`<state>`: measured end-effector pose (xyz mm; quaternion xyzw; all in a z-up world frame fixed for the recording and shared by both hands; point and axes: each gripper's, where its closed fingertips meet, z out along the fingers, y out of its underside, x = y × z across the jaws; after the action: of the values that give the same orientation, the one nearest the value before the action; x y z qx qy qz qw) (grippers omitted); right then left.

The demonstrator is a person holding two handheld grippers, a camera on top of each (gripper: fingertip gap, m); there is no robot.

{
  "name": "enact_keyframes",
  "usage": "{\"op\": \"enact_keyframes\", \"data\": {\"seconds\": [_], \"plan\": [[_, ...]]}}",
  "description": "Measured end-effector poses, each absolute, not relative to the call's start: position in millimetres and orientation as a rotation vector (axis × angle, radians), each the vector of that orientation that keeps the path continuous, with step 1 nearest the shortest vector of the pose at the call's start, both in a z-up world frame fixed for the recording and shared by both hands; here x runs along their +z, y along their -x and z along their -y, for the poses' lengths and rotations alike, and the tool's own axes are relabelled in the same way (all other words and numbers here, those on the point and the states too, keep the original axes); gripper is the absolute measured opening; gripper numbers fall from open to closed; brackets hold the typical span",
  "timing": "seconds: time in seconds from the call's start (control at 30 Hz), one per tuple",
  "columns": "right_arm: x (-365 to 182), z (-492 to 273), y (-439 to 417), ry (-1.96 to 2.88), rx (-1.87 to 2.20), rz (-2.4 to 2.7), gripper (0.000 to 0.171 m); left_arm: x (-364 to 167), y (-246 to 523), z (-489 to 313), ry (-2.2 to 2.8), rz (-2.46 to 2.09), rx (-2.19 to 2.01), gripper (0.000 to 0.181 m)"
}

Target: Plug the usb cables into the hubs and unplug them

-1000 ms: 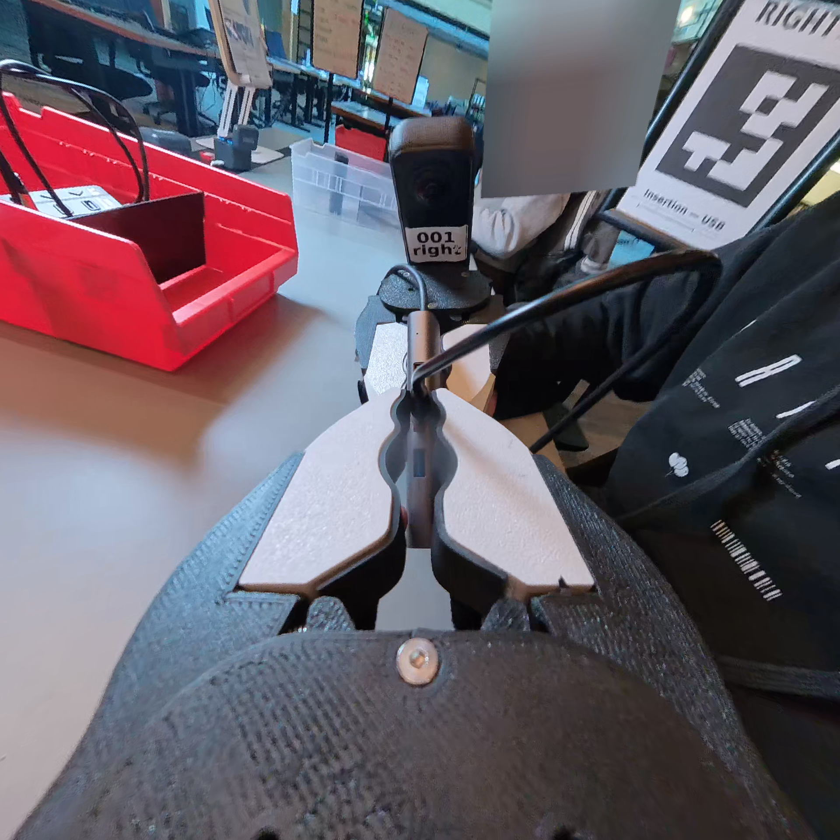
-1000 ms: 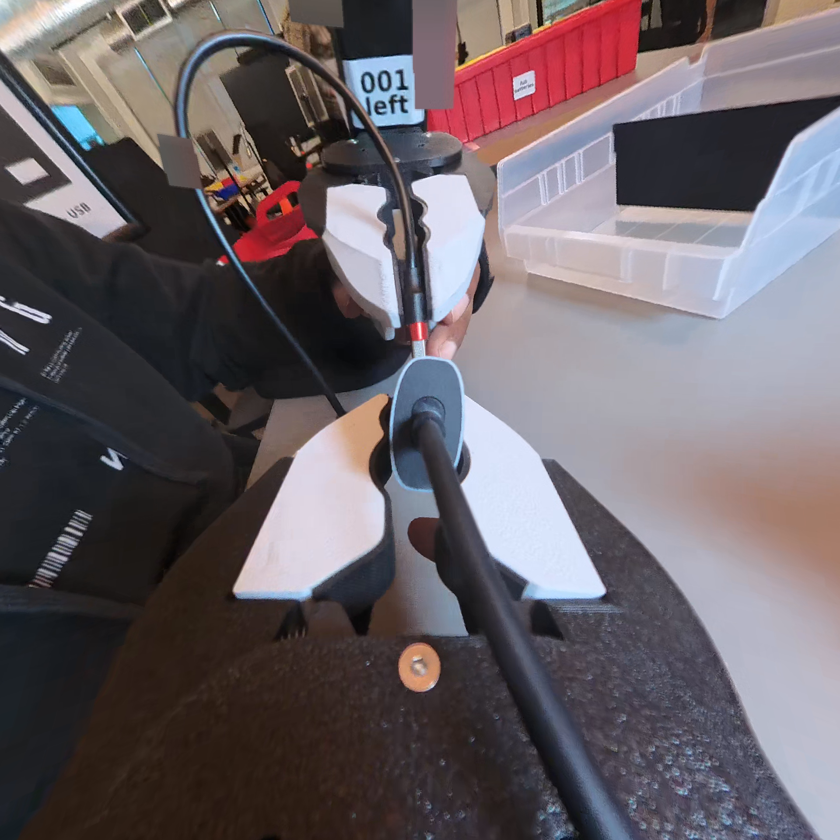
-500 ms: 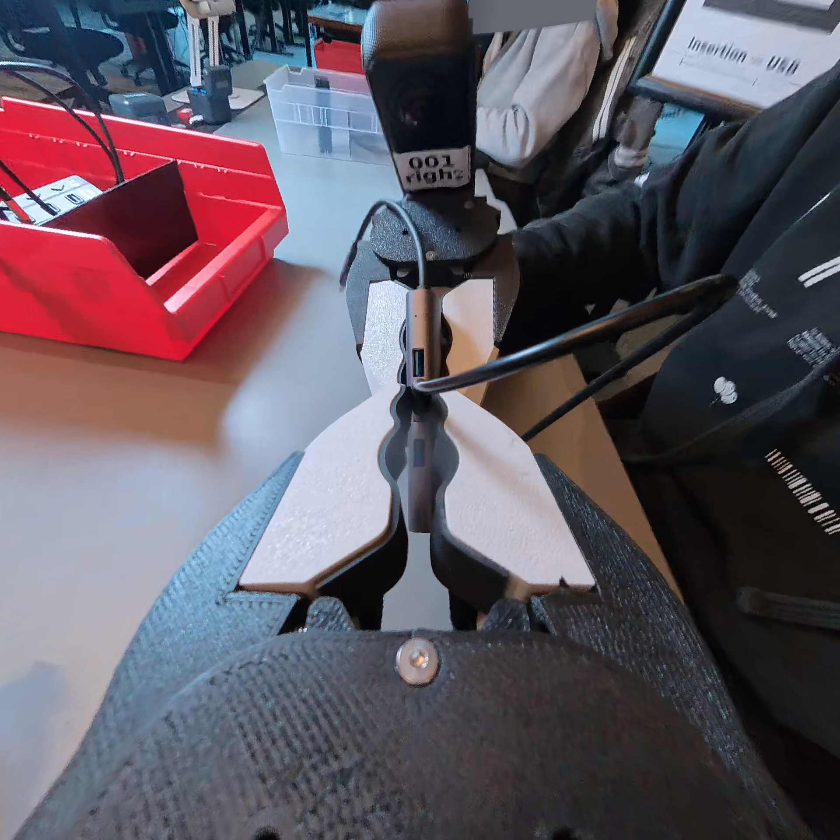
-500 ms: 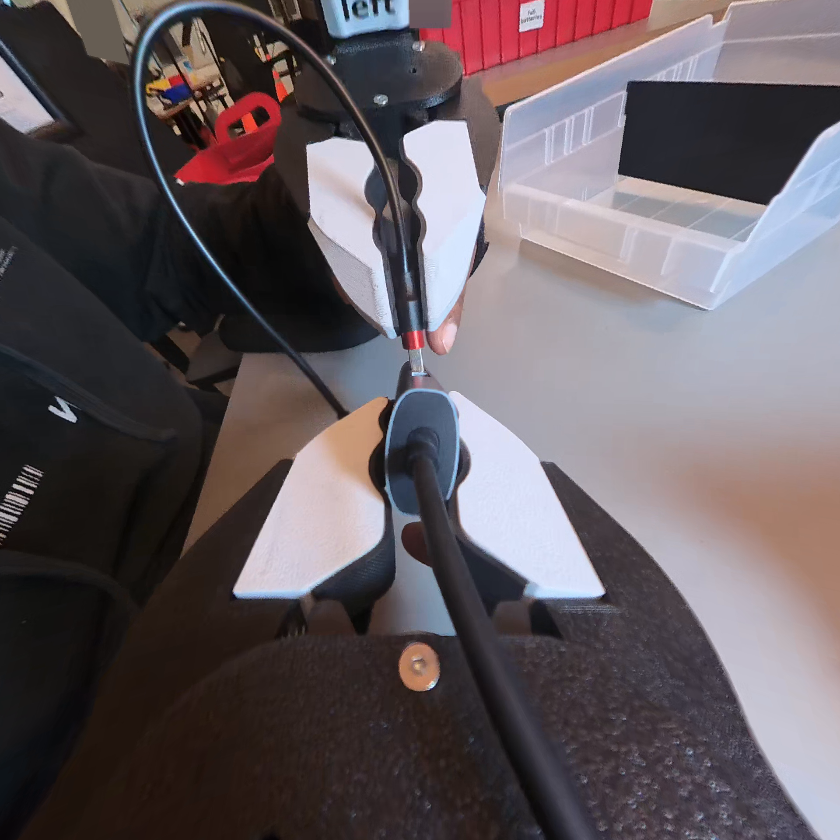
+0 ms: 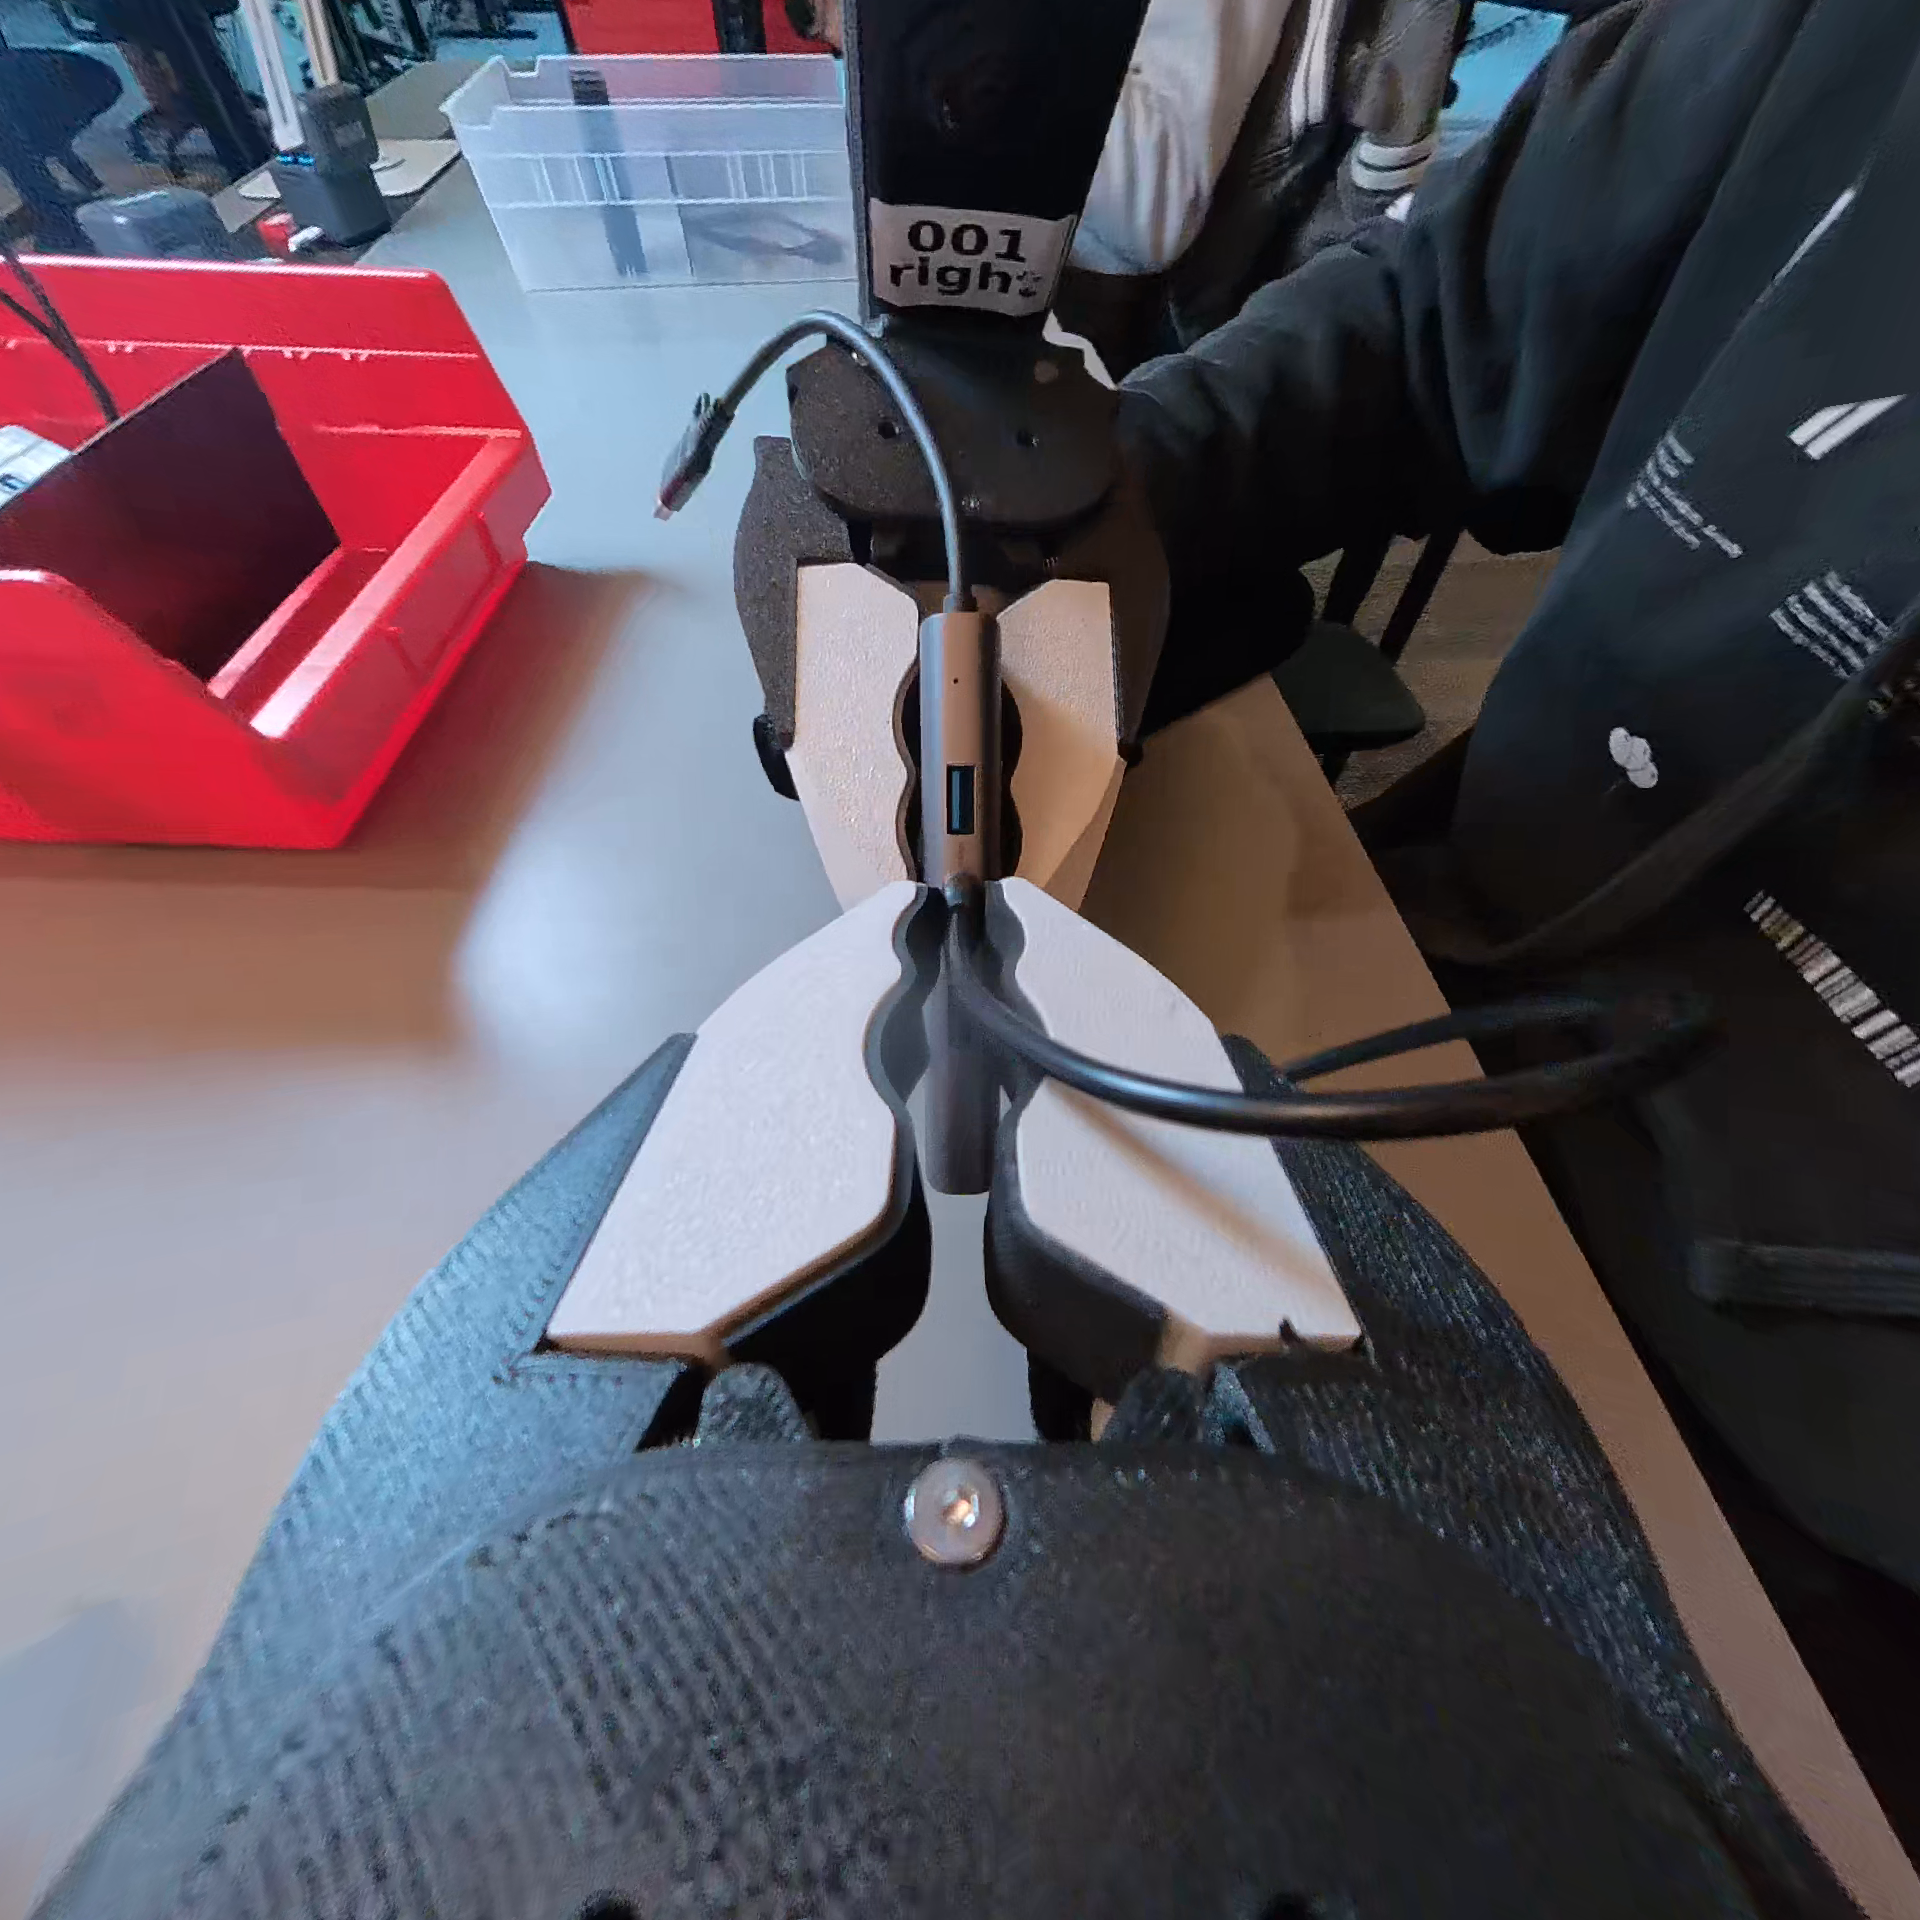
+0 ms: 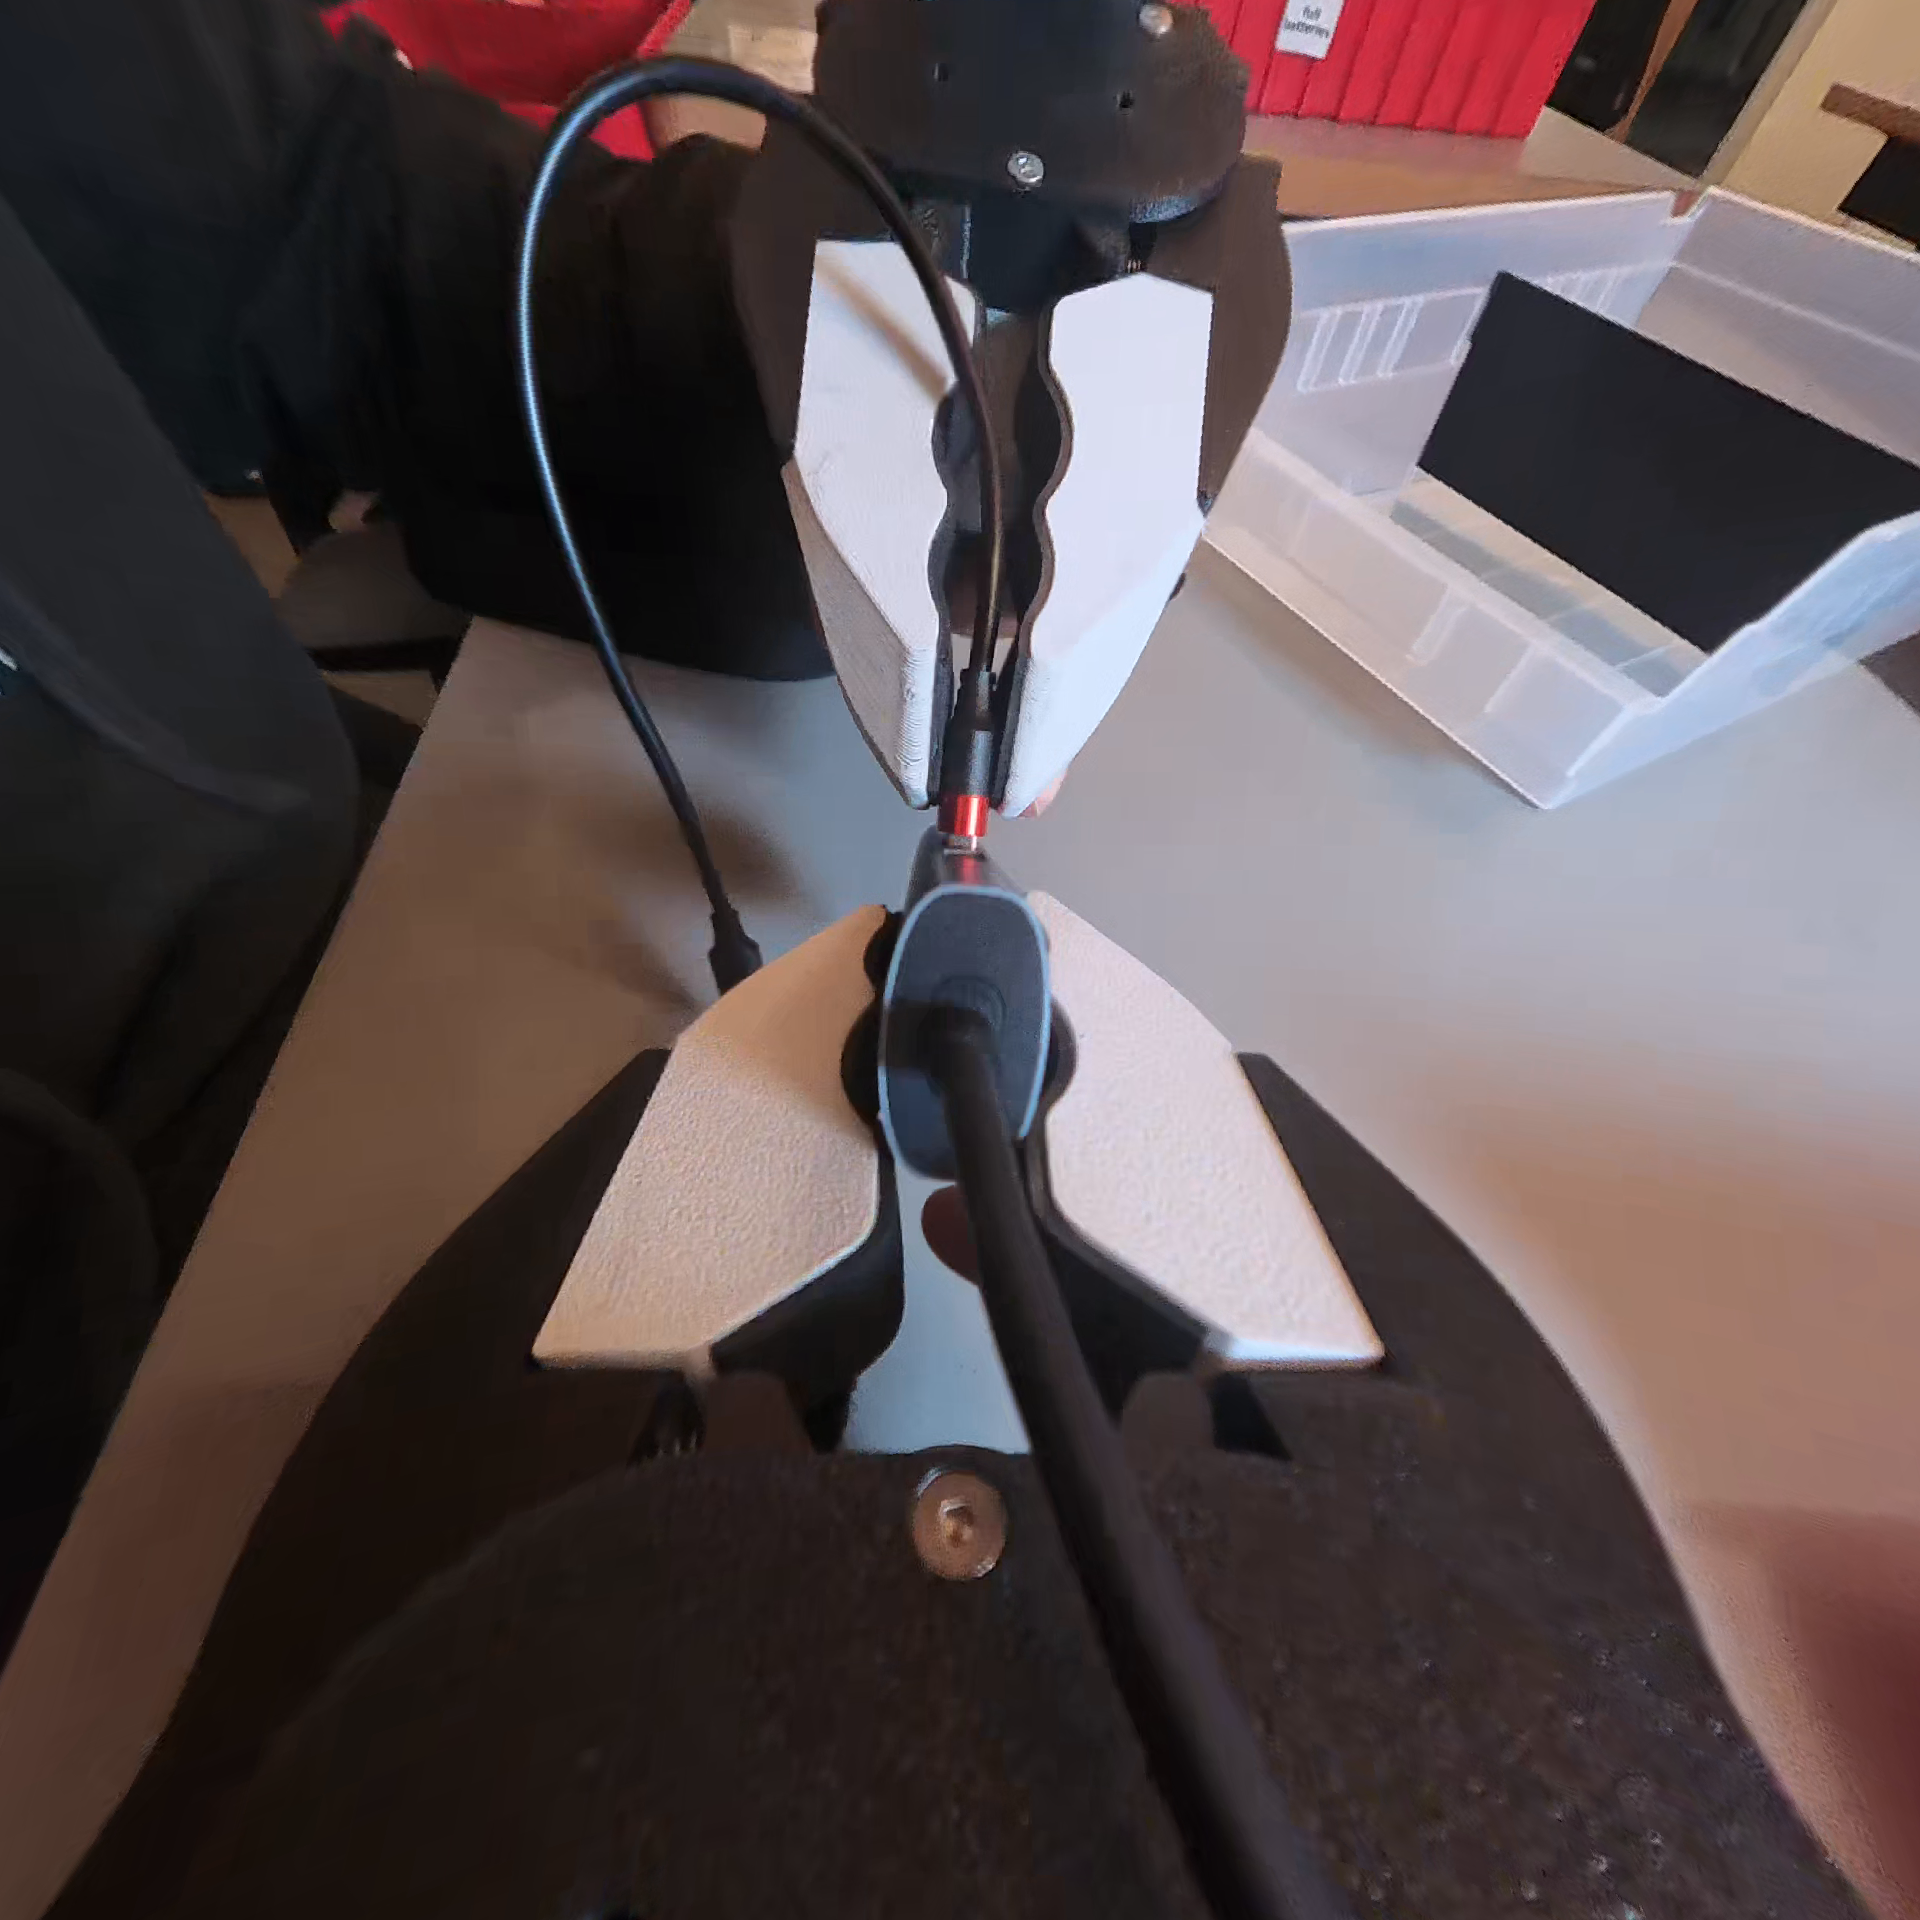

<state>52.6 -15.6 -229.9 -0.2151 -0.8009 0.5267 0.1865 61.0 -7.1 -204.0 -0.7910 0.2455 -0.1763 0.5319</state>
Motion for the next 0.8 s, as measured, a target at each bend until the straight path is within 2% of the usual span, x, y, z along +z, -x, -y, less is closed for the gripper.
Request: {"op": "enact_keyframes", "data": {"seconds": [0.23, 0.4, 0.5, 0.7, 0.8], "plan": [[-240, 10, -46, 0.606, 1.370, 2.281, 0.017, -212, -55, 3, 1.922, -0.554, -0.386, 0.009], [-237, 2, -36, 0.562, 1.297, 2.211, 0.018, -214, -45, -1, 1.919, -0.570, -0.191, 0.010], [-230, -2, -37, 0.543, 1.310, 2.147, 0.018, -217, -40, -1, 1.929, -0.556, -0.170, 0.020], [-197, -7, -44, 0.555, 1.559, 2.003, 0.017, -204, -42, 0, 1.846, -0.464, -0.358, 0.034], [-183, -7, -47, 0.576, 1.704, 1.950, 0.017, -201, -51, -6, 1.806, -0.453, -0.359, 0.028]]}}
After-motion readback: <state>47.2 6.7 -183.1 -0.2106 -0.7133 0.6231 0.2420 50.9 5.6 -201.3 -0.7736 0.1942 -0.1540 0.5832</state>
